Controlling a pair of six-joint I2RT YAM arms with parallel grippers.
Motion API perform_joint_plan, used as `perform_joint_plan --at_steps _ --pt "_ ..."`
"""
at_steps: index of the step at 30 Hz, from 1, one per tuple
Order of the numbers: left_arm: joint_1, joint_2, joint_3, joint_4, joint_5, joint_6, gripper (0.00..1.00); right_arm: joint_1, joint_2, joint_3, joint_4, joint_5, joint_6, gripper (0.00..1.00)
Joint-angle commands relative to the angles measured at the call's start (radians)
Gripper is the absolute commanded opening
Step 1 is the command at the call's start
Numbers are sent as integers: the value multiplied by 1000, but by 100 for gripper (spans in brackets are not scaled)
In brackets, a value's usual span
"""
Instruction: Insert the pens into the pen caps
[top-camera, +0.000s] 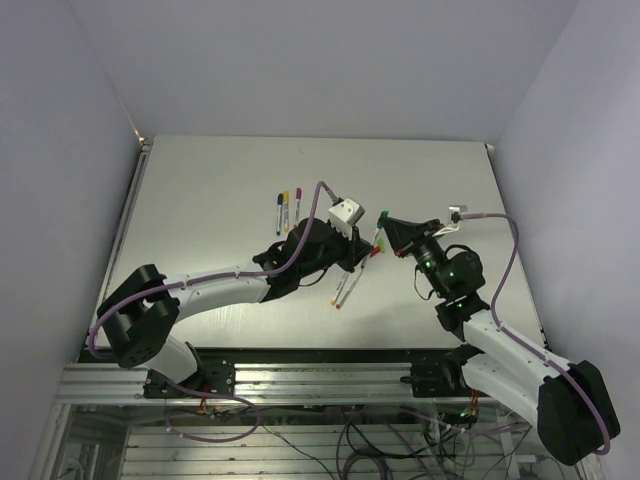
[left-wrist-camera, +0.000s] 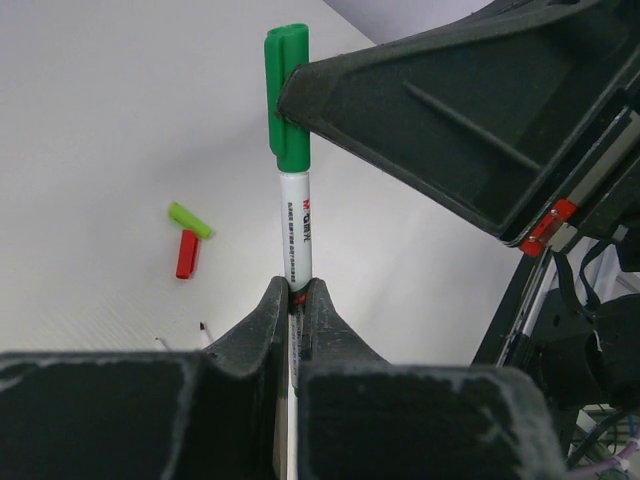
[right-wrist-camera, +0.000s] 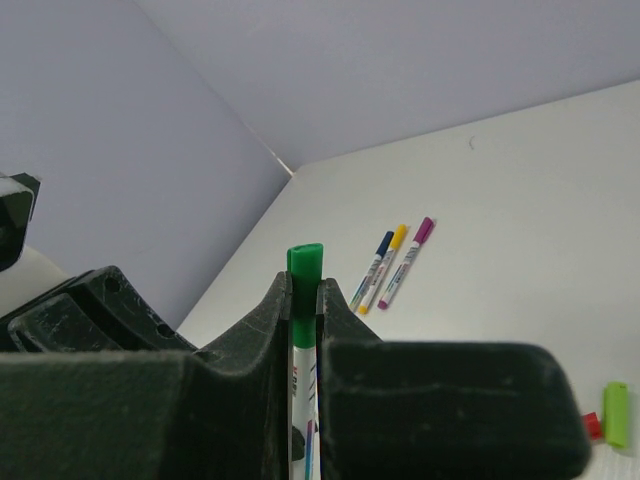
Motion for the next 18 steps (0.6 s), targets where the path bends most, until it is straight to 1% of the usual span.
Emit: perform_joint_plan --at_steps 1,11,18 --pt "-2 0 46 151 -37 37 7 20 29 21 -64 -106 -18 0" --pt "17 -30 71 171 -46 65 7 30 26 54 -212 -88 -80 0" --pt "62 -31 74 267 -5 17 7 52 66 75 -282 -73 -123 0"
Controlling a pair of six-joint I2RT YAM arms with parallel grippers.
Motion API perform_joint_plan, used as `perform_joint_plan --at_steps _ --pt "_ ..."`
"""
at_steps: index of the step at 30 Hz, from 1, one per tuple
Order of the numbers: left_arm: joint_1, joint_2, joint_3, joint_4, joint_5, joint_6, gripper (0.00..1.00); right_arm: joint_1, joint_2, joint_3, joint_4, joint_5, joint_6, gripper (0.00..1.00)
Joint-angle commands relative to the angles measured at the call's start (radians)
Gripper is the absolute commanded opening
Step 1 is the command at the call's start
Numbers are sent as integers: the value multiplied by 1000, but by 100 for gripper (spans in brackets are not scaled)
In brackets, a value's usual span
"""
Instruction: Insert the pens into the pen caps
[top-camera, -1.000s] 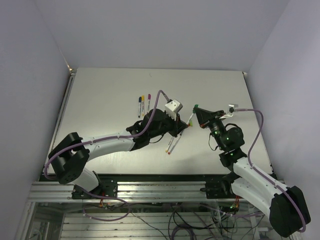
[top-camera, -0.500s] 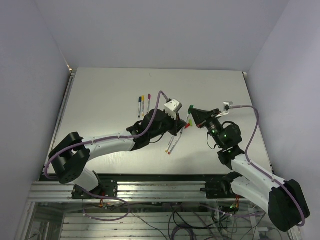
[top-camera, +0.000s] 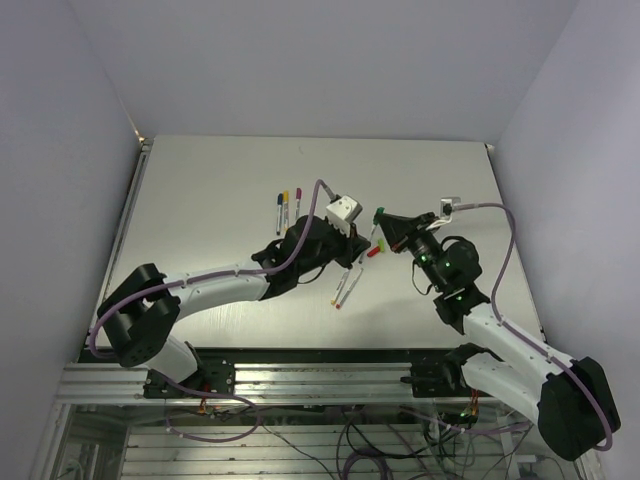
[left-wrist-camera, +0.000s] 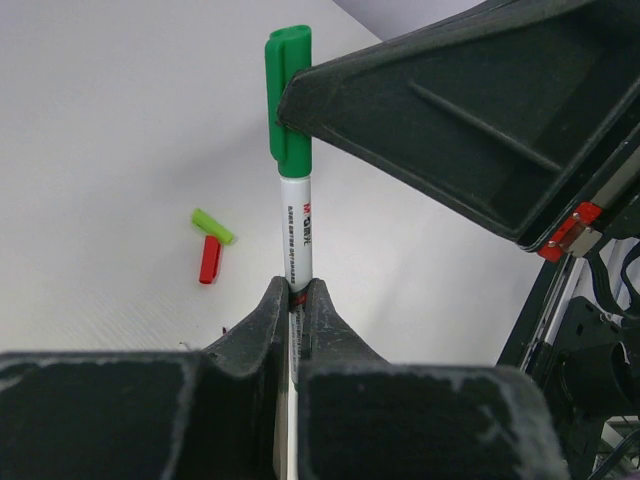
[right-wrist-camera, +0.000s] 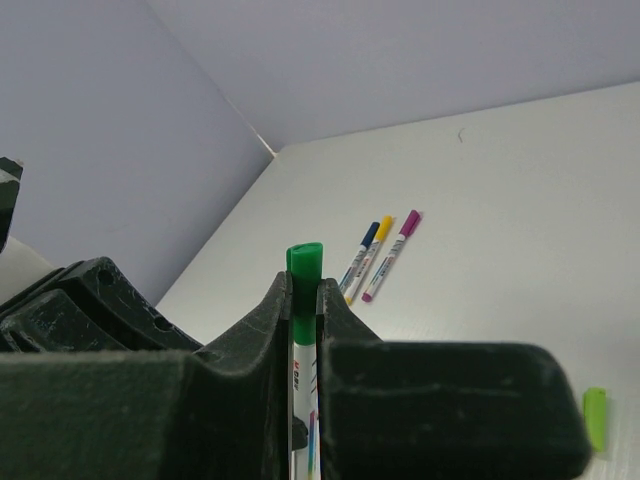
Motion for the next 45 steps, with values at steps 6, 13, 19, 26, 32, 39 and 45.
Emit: perform_joint_plan --at_steps 6,13,19,26,32,39,45 --pt "68 -38 102 284 35 -21 7 84 90 3 -210 -18 -61 0" --pt "78 -33 126 302 59 -24 7 96 141 9 -226 3 -61 0" --pt "85 -32 125 300 59 -27 7 112 170 34 -257 24 -76 0" --pt "89 -26 98 222 38 -12 7 113 168 79 -258 84 -74 0" --pt "88 7 23 167 16 -39 7 113 158 173 -280 184 -103 3" --pt "88 97 3 92 -30 -27 7 113 91 251 -302 286 -145 33" --pt "104 136 47 0 -141 -7 7 112 -13 224 -353 395 -155 43"
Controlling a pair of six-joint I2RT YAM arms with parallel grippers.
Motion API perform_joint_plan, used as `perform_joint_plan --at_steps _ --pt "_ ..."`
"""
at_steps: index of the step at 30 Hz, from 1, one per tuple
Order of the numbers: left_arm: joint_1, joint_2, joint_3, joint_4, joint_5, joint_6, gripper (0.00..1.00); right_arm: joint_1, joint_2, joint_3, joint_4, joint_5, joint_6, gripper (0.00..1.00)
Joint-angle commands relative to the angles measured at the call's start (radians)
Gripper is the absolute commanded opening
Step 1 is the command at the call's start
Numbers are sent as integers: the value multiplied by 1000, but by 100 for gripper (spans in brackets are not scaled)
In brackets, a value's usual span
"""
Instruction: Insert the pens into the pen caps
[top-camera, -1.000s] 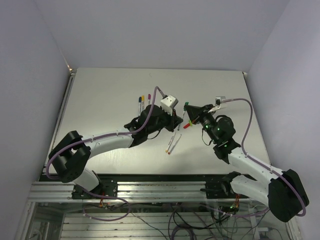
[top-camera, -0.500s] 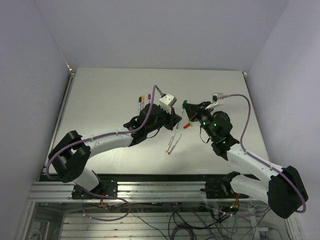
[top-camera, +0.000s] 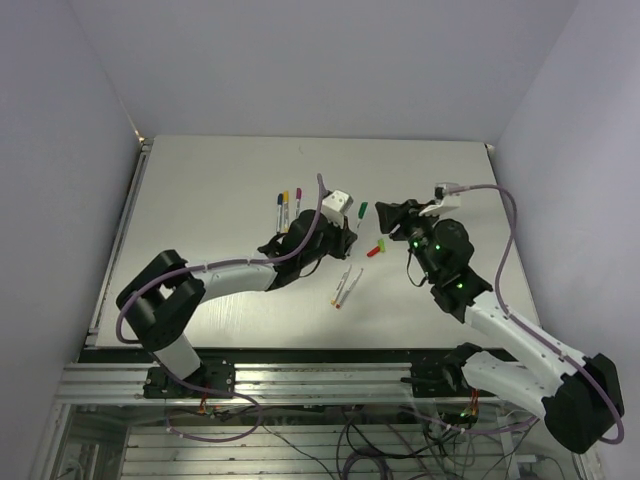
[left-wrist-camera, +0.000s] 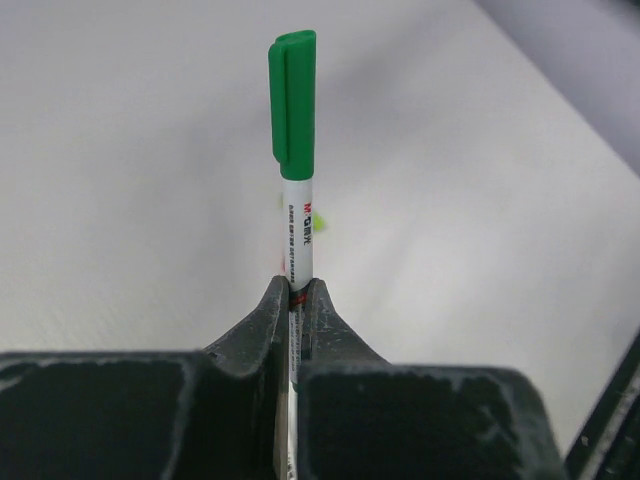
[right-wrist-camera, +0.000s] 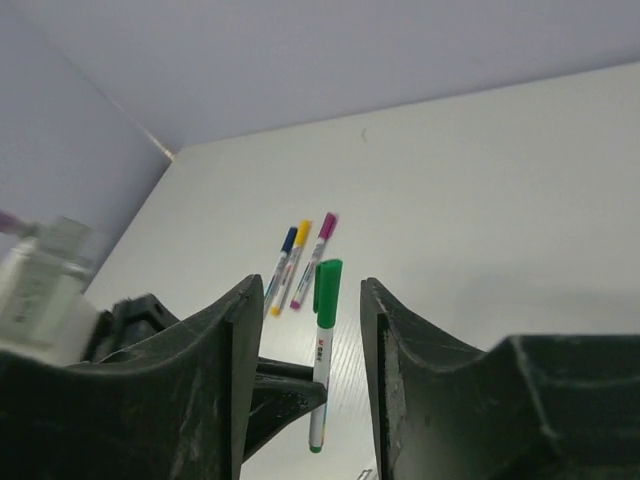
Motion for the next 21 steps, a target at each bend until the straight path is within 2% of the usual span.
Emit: perform_joint_plan --at_steps 1,8,12,21 --pt "27 30 54 -55 -118 25 7 4 -81 -3 -52 130 -32 44" --pt "132 132 186 -238 -203 -22 7 2 -121 -6 -179 349 6 60" --pt "183 220 289 -359 -237 -36 7 1 -124 -26 -189 348 14 60" --pt "218 408 491 -537 -285 -32 7 0 -151 -73 -195 320 45 56"
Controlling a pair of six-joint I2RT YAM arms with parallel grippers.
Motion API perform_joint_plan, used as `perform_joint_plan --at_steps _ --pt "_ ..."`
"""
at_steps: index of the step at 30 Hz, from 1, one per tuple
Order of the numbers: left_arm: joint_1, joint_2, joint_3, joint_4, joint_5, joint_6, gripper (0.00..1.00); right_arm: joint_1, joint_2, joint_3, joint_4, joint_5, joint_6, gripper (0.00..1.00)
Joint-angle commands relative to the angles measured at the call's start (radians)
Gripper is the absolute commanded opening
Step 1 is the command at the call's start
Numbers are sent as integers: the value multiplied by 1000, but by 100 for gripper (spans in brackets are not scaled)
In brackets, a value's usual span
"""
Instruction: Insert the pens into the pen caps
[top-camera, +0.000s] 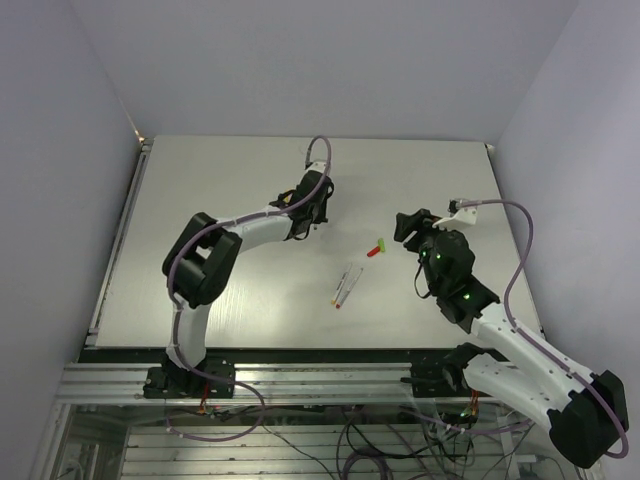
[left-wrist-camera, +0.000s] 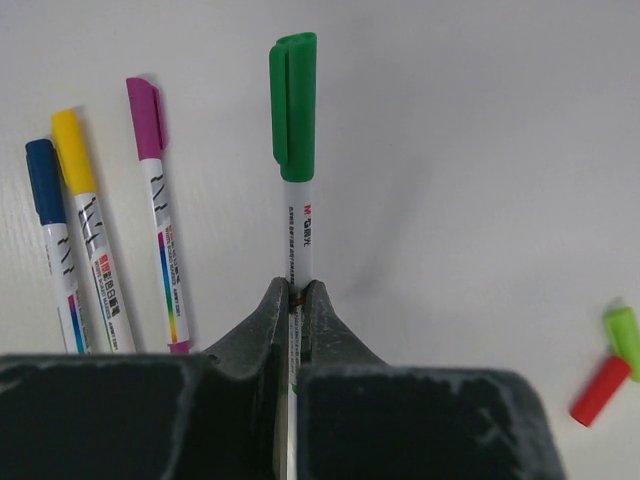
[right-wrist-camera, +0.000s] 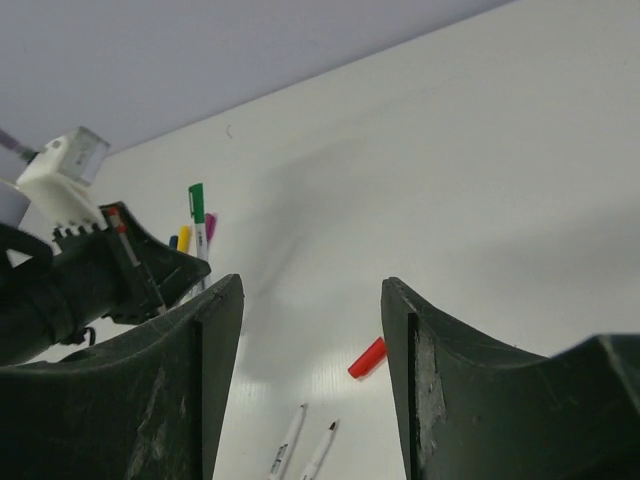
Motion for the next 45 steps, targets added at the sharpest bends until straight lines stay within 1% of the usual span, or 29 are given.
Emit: perform_joint_plan --at_steps 1,5,17,20,25,30,36,45 --pt "15 84 111 -133 -37 0 7 0 -28 -20 -11 14 23 56" --pt "32 144 183 -185 -50 5 7 1 -29 -28 -19 11 31 55" --pt "74 232 271 -234 -62 23 8 1 -3 -39 -7 -6 49 53" --pt "78 255 293 -248 -55 27 12 1 5 -39 -1 -12 53 52" --pt "80 283 315 -263 -61 30 22 1 13 -38 5 -20 56 51" --pt "85 294 323 -265 -71 30 26 0 19 -41 7 -23 60 51" --pt "88 279 324 -258 -65 31 43 0 23 -45 12 -26 62 50" --pt "88 215 345 -253 -55 51 47 0 28 -33 26 -22 50 49"
